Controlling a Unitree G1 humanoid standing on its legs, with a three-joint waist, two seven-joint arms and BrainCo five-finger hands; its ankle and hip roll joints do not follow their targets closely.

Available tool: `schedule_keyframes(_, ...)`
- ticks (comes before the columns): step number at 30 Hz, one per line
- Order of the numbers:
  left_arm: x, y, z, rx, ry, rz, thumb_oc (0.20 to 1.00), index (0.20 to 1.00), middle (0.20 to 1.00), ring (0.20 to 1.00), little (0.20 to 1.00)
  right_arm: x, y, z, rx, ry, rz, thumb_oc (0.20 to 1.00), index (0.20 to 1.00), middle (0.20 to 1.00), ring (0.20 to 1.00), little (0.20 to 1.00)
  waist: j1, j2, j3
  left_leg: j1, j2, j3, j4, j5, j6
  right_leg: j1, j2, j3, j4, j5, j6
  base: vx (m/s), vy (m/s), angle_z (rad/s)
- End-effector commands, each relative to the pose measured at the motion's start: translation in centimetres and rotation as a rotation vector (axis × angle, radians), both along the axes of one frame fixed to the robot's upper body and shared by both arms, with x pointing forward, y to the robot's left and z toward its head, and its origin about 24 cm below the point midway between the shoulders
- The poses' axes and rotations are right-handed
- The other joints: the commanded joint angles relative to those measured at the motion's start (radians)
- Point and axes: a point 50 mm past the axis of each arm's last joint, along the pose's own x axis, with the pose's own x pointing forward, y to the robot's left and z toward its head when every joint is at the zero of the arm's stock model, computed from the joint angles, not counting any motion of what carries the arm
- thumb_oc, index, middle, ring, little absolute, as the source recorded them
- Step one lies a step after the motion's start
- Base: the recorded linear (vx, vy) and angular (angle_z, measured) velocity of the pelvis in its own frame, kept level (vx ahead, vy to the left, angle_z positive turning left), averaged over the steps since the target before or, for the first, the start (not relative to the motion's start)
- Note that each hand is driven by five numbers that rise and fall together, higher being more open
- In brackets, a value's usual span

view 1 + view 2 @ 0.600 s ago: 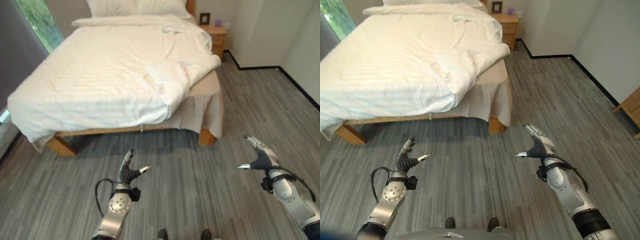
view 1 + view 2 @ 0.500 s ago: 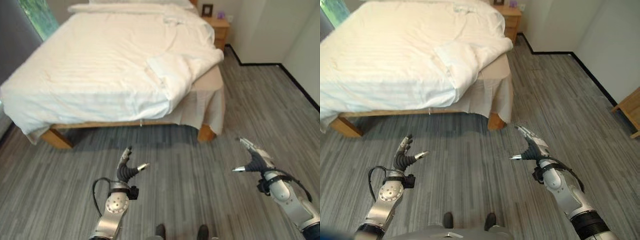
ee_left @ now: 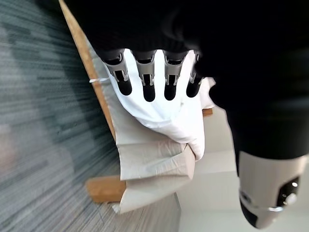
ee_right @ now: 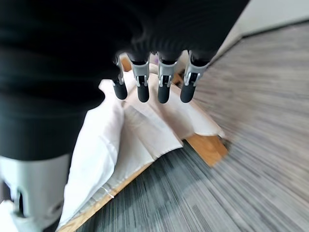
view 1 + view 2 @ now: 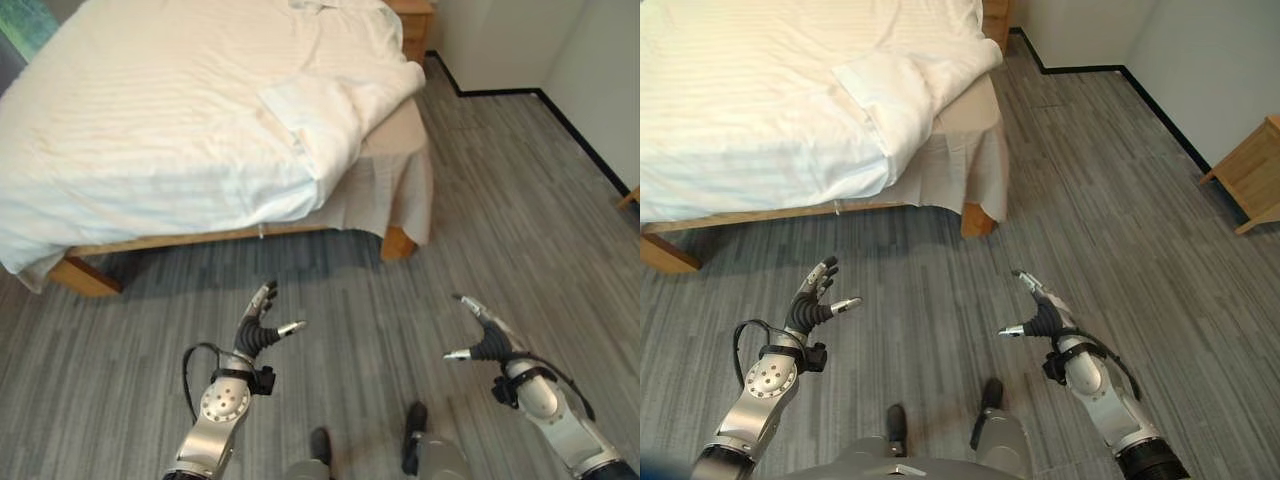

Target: Making the bed.

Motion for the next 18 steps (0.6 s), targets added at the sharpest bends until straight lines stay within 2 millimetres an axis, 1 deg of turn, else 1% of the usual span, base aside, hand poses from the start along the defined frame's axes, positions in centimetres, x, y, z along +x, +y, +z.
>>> schedule_keyframes(1,1.1,-0.5,1.4,-0.003,-0.074,-0.049,1.000,1.000,1.000,1.000,1.000,0.7,-0.4,1.0,0.016,-0.036,0.016,1.000,1.000,1.000,1.000,1.000,0.006,0.030,-0.028,0.150,0.105,-0.053,0.039,-0.126,-0.036,0.055,0.062,0.022,-0.060,-0.002,-0.002,0.42,-0.429,0.02)
schedule_keyframes(2,1.4,-0.9,1.0,-0.007,-0.051,-0.052,1.000,1.000,1.000,1.000,1.000,0.6,-1.4,0.9,-0.018,-0.025,0.000,1.000,1.000,1.000,1.000,1.000,0.024,0.026,-0.004,0.016,0.154,-0.069,0.342,-0.050,-0.041,0.146,0.102,0.016,-0.107,-0.024,-0.059,0.22,-0.401,-0.01)
schedule_keyframes(3,1.8,-1.3,1.0,0.001,-0.050,-0.060,1.000,1.000,1.000,1.000,1.000,0.8,-1.7,1.0,-0.020,-0.033,-0.009,1.000,1.000,1.000,1.000,1.000,0.043,0.017,0.021,-0.064,0.159,-0.097,0.499,0.018,-0.035,0.182,0.110,0.006,-0.128,-0.028,-0.084,0.28,-0.497,0.03)
schedule_keyframes(4,2.0,-1.6,0.7,0.003,-0.039,-0.064,1.000,1.000,1.000,1.000,1.000,1.1,-2.1,1.2,-0.037,-0.034,-0.015,1.000,1.000,1.000,1.000,1.000,0.052,0.005,0.040,-0.133,0.153,-0.103,0.617,0.039,-0.021,0.207,0.112,-0.010,-0.138,-0.043,-0.105,0.23,-0.284,0.04)
schedule_keyframes(5,2.2,-1.7,0.8,0.002,-0.041,-0.058,1.000,1.000,1.000,1.000,1.000,1.3,-2.1,1.2,-0.040,-0.033,-0.016,1.000,1.000,1.000,1.000,1.000,0.062,-0.005,0.047,-0.179,0.118,-0.115,0.672,0.009,-0.012,0.223,0.111,-0.008,-0.143,-0.053,-0.109,0.15,-0.130,-0.12)
schedule_keyframes(6,2.2,-1.7,0.8,0.002,-0.042,-0.058,1.000,1.000,1.000,1.000,1.000,1.3,-2.1,1.3,-0.040,-0.034,-0.016,1.000,1.000,1.000,1.000,1.000,0.062,-0.004,0.047,-0.182,0.119,-0.116,0.677,0.005,-0.011,0.223,0.112,-0.008,-0.143,-0.054,-0.108,0.21,-0.016,-0.35)
schedule_keyframes(7,2.2,-1.7,0.7,0.001,-0.041,-0.052,1.000,1.000,1.000,1.000,1.000,1.5,-2.1,1.3,-0.041,-0.029,-0.018,1.000,1.000,1.000,1.000,1.000,0.077,-0.011,0.051,-0.226,0.065,-0.115,0.691,-0.025,-0.009,0.238,0.105,0.002,-0.143,-0.067,-0.104,0.35,0.080,-0.65)
schedule_keyframes(8,2.2,-1.7,0.8,-0.012,-0.055,-0.033,1.000,1.000,1.000,1.000,1.000,1.7,-1.9,1.4,-0.053,-0.030,-0.010,1.000,1.000,1.000,1.000,1.000,0.108,-0.017,0.048,-0.286,-0.017,-0.095,0.597,-0.073,-0.002,0.263,0.092,0.018,-0.143,-0.090,-0.084,0.49,0.116,-0.61)
schedule_keyframes(9,2.0,-1.8,0.6,-0.022,-0.050,-0.029,1.000,1.000,1.000,1.000,1.000,1.7,-2.0,1.4,-0.060,-0.032,-0.010,1.000,1.000,1.000,1.000,1.000,0.115,-0.018,0.040,-0.282,-0.025,-0.073,0.508,-0.082,0.005,0.272,0.088,0.025,-0.143,-0.101,-0.072,0.38,0.104,-0.63)
schedule_keyframes(10,2.0,-1.8,0.6,-0.022,-0.050,-0.030,1.000,1.000,1.000,1.000,1.000,1.7,-2.0,1.4,-0.060,-0.032,-0.011,1.000,1.000,1.000,1.000,1.000,0.116,-0.022,0.038,-0.280,-0.029,-0.070,0.497,-0.073,0.007,0.268,0.083,0.026,-0.143,-0.099,-0.071,0.50,0.137,-0.74)
schedule_keyframes(11,1.5,-1.9,0.1,-0.016,-0.026,-0.036,1.000,1.000,1.000,1.000,1.000,1.4,-2.7,1.0,-0.096,-0.018,-0.027,1.000,1.000,1.000,1.000,1.000,0.127,-0.009,0.014,-0.266,-0.025,-0.016,0.250,-0.011,0.001,0.313,0.098,0.024,-0.143,-0.144,-0.052,0.54,0.148,-0.74)
schedule_keyframes(12,1.3,-1.8,-0.2,-0.006,-0.012,-0.026,1.000,1.000,1.000,1.000,1.000,1.4,-3.0,0.8,-0.110,-0.018,-0.042,1.000,1.000,1.000,1.000,1.000,0.135,-0.003,0.007,-0.280,-0.014,0.004,0.146,0.042,-0.012,0.337,0.106,0.017,-0.143,-0.164,-0.047,0.74,0.189,-0.45)
schedule_keyframes(13,1.2,-1.7,-0.3,0.002,-0.007,-0.020,1.000,1.000,1.000,1.000,1.000,1.5,-3.1,0.8,-0.117,-0.018,-0.052,1.000,1.000,1.000,1.000,1.000,0.144,-0.003,0.004,-0.306,0.001,0.006,0.079,0.043,-0.023,0.363,0.107,0.015,-0.143,-0.184,-0.041,0.54,0.127,0.15)
schedule_keyframes(14,1.3,-1.8,-0.3,0.009,-0.008,-0.019,1.000,1.000,1.000,1.000,1.000,1.5,-3.3,0.7,-0.129,-0.021,-0.066,1.000,1.000,1.000,1.000,1.000,0.151,-0.007,-0.001,-0.315,0.006,0.008,0.017,0.064,-0.028,0.385,0.102,0.005,-0.143,-0.195,-0.034,0.52,0.134,0.44)
schedule_keyframes(15,1.2,-1.6,-0.4,0.021,-0.001,-0.009,1.000,1.000,1.000,1.000,1.000,1.5,-3.4,0.5,-0.140,-0.020,-0.079,1.000,1.000,1.000,1.000,1.000,0.156,-0.013,-0.001,-0.327,0.008,0.007,0.015,0.089,-0.023,0.412,0.100,-0.012,-0.143,-0.199,-0.026,0.52,0.160,0.45)
schedule_keyframes(16,1.1,-1.2,-0.5,0.035,0.001,0.012,1.000,1.000,1.000,1.000,1.000,1.3,-3.4,0.2,-0.144,-0.011,-0.090,1.000,1.000,1.000,1.000,1.000,0.164,-0.019,-0.012,-0.331,0.012,0.008,0.019,0.109,-0.018,0.434,0.100,-0.014,-0.143,-0.204,-0.016,0.54,0.190,0.36)
schedule_keyframes(17,0.9,-0.8,-0.5,0.044,-0.001,0.033,1.000,1.000,1.000,1.000,1.000,0.9,-3.3,-0.2,-0.140,0.005,-0.089,1.000,1.000,1.000,1.000,1.000,0.165,-0.029,-0.016,-0.315,0.002,0.011,0.021,0.123,-0.008,0.457,0.093,-0.009,-0.143,-0.199,-0.010,0.59,0.202,0.17)
schedule_keyframes(18,0.9,-0.2,-0.5,0.071,0.000,0.059,1.000,1.000,1.000,1.000,1.000,0.5,-3.3,-0.9,-0.119,0.030,-0.109,1.000,1.000,1.000,1.000,1.000,0.174,-0.045,-0.022,-0.298,-0.004,0.016,0.025,0.132,0.000,0.459,0.085,-0.002,-0.101,-0.176,-0.001,0.55,0.200,0.09)
